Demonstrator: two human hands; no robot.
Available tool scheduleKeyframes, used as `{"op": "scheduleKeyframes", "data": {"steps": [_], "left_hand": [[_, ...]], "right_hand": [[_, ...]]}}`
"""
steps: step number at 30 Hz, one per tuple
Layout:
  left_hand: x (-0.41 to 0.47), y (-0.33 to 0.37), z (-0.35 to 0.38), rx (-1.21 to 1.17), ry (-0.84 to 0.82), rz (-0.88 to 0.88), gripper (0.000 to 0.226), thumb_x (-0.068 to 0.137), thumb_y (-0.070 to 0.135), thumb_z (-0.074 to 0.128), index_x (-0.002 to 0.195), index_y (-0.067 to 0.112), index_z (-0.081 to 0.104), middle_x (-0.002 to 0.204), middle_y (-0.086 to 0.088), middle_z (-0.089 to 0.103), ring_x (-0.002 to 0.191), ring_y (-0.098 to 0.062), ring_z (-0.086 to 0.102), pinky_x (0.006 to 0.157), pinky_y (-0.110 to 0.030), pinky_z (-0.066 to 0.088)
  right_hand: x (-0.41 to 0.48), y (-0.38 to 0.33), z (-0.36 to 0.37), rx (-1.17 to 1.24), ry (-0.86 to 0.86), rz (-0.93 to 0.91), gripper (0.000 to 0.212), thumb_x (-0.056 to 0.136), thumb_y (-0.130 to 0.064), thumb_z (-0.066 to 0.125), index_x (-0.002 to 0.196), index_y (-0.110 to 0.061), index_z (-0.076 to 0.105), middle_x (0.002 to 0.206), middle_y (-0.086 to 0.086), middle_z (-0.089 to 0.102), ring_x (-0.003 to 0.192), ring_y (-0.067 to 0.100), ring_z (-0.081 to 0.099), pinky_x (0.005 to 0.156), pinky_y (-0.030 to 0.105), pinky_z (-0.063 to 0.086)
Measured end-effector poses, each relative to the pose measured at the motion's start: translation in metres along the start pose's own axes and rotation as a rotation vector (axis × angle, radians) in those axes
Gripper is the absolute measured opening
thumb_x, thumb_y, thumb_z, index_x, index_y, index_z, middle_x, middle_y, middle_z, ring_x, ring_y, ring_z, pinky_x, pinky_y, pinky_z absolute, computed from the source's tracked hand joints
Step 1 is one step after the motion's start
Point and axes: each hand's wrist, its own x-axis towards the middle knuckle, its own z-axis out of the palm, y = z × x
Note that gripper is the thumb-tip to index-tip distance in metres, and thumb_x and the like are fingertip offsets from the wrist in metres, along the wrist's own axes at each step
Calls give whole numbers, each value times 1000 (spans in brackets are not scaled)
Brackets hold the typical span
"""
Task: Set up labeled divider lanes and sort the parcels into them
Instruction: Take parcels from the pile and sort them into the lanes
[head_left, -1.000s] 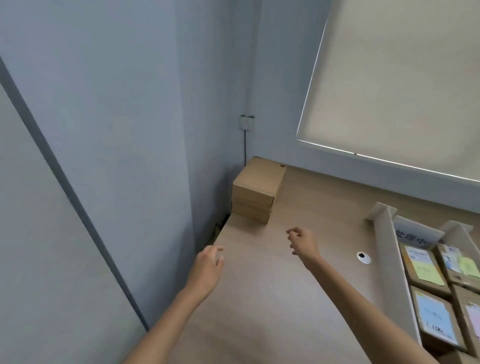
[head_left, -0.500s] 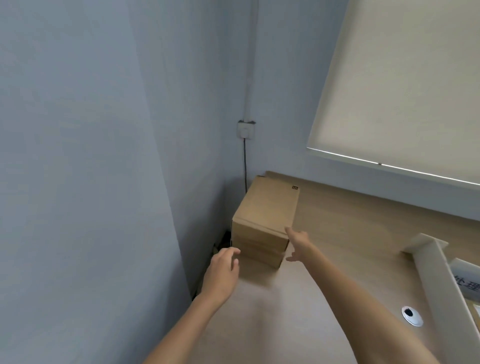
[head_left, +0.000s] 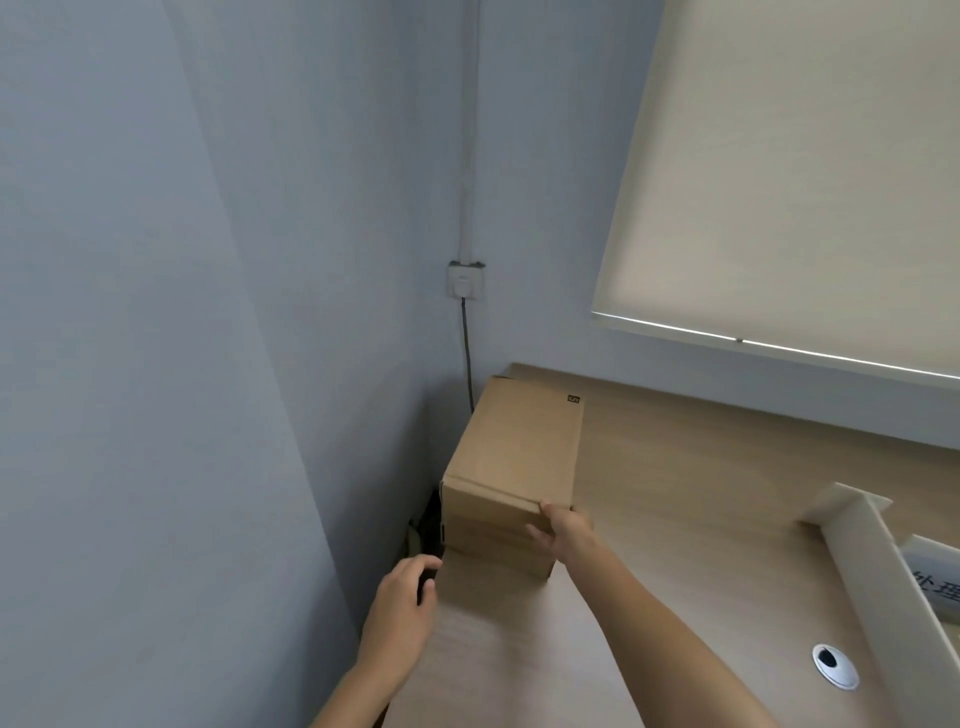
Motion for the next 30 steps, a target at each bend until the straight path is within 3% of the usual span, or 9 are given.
{"op": "scheduleKeyframes", "data": {"steps": [3, 6, 9, 12, 16, 19, 21, 26, 30], "left_hand": [[-16, -4, -3, 2, -2, -12, 28, 94, 10, 46, 115, 23, 59, 116, 13, 56, 110, -8, 51, 89, -20, 38], [-33, -2, -11, -22, -9, -17, 27, 94, 8, 47, 115, 20, 60, 114, 8, 57, 110, -10, 52, 87, -19, 36], [-53, 10, -25, -39, -28, -25, 26, 95, 8, 46, 114, 20, 59, 115, 5, 57, 106, -9, 51, 87, -20, 36], [-73, 23, -41, -82, -56, -29, 25, 96, 9, 46, 114, 21, 58, 117, 3, 57, 105, -10, 50, 88, -22, 38], [-103, 42, -58, -166, -104, -63, 24, 94, 13, 51, 118, 16, 57, 124, -7, 58, 113, -21, 52, 92, -31, 43], [-129, 64, -66, -225, -184, -87, 43, 92, 23, 59, 131, 9, 46, 128, -10, 52, 109, -21, 51, 84, -30, 40], [-145, 82, -72, -356, -254, -159, 65, 87, 33, 65, 139, 8, 35, 136, -14, 45, 117, -26, 49, 93, -36, 43], [-187, 127, -81, -571, -607, -142, 135, 42, 76, 73, 149, 23, 10, 150, -8, 28, 136, -31, 32, 110, -51, 28], [-217, 157, -80, -787, -748, -37, 126, 29, 69, 83, 135, 21, 36, 130, -6, 54, 118, -24, 53, 100, -53, 44]], "right_hand": [[-11, 5, -10, 2, 55, 17, 29, 87, 6, 59, 115, 3, 51, 131, 22, 50, 110, 39, 55, 53, 34, 58], [-40, 18, -33, -10, 66, 50, 12, 86, 9, 59, 90, 1, 51, 125, 25, 54, 104, 39, 58, 63, 40, 60], [-72, 36, -70, -14, 60, 64, 32, 84, 11, 60, 115, 6, 52, 126, 24, 54, 109, 40, 57, 31, 32, 50], [-109, 49, -110, 22, 68, 41, 48, 83, 12, 60, 128, 5, 46, 121, 22, 54, 107, 36, 56, 31, 31, 49], [-174, 61, -166, 94, 23, 6, 39, 84, 10, 60, 122, 7, 50, 103, 16, 52, 85, 29, 55, 38, 30, 53], [-232, 60, -208, 170, -51, -38, 14, 86, 9, 59, 100, 8, 57, 104, 17, 52, 100, 40, 54, 44, 32, 56], [-273, 55, -234, 208, -115, -78, 2, 88, 6, 58, 89, 7, 58, 95, 18, 55, 102, 46, 55, 52, 33, 59], [-366, 52, -301, 139, -290, -220, 22, 93, -1, 49, 109, 13, 54, 113, 27, 57, 115, 46, 53, 86, 42, 56], [-425, 59, -343, 64, -348, -290, 52, 85, -10, 66, 130, 3, 46, 124, 27, 52, 117, 47, 53, 96, 46, 50]]}}
